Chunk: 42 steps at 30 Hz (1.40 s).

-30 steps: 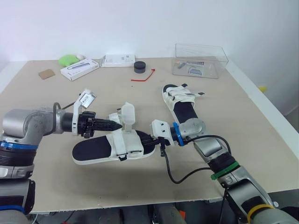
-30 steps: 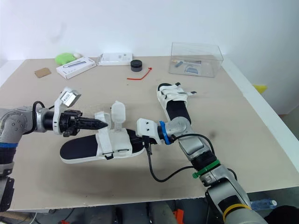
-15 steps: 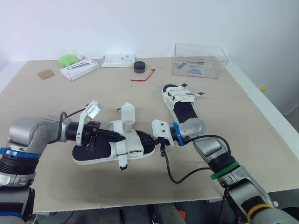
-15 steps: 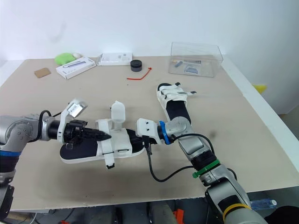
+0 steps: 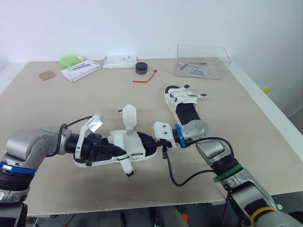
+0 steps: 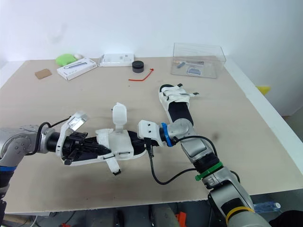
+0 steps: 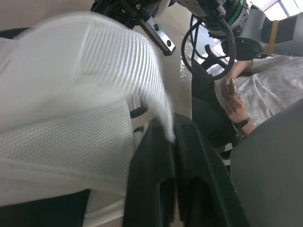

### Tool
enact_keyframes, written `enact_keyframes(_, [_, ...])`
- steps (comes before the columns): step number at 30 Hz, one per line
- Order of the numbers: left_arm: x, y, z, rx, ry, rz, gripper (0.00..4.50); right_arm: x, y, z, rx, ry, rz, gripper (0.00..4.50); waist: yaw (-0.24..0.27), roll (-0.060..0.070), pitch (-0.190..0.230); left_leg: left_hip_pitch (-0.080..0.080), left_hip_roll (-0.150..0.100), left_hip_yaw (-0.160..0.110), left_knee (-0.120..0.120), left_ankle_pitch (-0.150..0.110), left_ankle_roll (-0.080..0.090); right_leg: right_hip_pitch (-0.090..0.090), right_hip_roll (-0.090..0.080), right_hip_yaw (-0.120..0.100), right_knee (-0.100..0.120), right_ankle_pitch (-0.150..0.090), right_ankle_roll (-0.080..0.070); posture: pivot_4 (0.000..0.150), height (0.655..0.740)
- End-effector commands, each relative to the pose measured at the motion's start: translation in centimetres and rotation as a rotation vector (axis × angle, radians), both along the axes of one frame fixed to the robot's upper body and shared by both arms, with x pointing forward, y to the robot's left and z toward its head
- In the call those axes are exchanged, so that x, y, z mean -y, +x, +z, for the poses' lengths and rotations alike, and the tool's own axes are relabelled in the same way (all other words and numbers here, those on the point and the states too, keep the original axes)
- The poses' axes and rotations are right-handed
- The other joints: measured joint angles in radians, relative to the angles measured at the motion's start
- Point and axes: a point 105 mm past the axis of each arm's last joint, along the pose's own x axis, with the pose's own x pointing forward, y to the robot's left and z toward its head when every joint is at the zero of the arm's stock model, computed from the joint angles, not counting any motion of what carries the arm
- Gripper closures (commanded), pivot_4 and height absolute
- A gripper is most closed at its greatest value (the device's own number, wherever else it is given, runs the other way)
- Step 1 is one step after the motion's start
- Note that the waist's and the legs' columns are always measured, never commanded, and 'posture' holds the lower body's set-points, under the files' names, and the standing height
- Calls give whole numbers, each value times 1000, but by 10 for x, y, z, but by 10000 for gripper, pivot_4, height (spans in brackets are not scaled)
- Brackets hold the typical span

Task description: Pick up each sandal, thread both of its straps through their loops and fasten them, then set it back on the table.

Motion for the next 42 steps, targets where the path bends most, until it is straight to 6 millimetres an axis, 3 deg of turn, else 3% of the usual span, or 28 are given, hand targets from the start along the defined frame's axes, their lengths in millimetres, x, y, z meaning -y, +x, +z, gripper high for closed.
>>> enact_keyframes(1, [-6,-8,17,70,28,-31,27411,11,3,-24,-53,-95,-46,45000,0,0,0,0,0,0,0,0,0,0,0,0,0,0,0,1500,7400])
enact_keyframes(3, [-13,-16,22,89,68,-60,17276,11,3,-24,-52,-96,-44,45000,-1,0,0,0,0,0,0,0,0,0,0,0,0,0,0,1500,7400])
enact_keyframes(4, [-18,-21,24,91,90,-74,14451,11,3,-25,-52,-97,-43,45000,-1,0,0,0,0,1,0,0,0,0,0,0,0,-1,-1,1500,7400])
enact_keyframes(11, [-34,-51,34,93,149,-109,14451,12,3,-25,-56,-98,-42,45000,0,0,0,1,1,1,0,0,0,0,-1,0,0,-2,-4,1500,7400])
enact_keyframes(14, [-16,-68,11,106,67,-66,14451,12,3,-27,-58,-96,-42,45000,-1,5,-2,1,2,3,-1,0,-1,0,-3,1,-1,-3,-4,1500,7400])
enact_keyframes(18, [4,-64,-10,168,-21,74,14451,10,2,-27,-61,-92,-39,45000,1,-1,-2,1,3,2,0,-1,-3,0,-3,1,-1,-3,-3,1500,7400])
enact_keyframes(23, [9,-45,-28,205,-26,248,14451,10,1,-27,-63,-94,-37,45000,1,0,-3,3,4,1,0,1,-5,1,-1,0,-1,0,-5,1500,7400])
enact_keyframes(37, [-11,-51,-35,158,-3,292,14451,15,2,-27,-63,-107,-42,45000,1,0,-3,3,4,2,-1,1,-5,1,-1,1,-2,-1,-5,1500,7400])
enact_keyframes(42, [1,-53,-42,147,-19,271,14451,14,3,-26,-59,-108,-41,45000,1,0,-3,3,4,2,-1,1,-5,1,-1,1,-2,-1,-5,1500,7400])
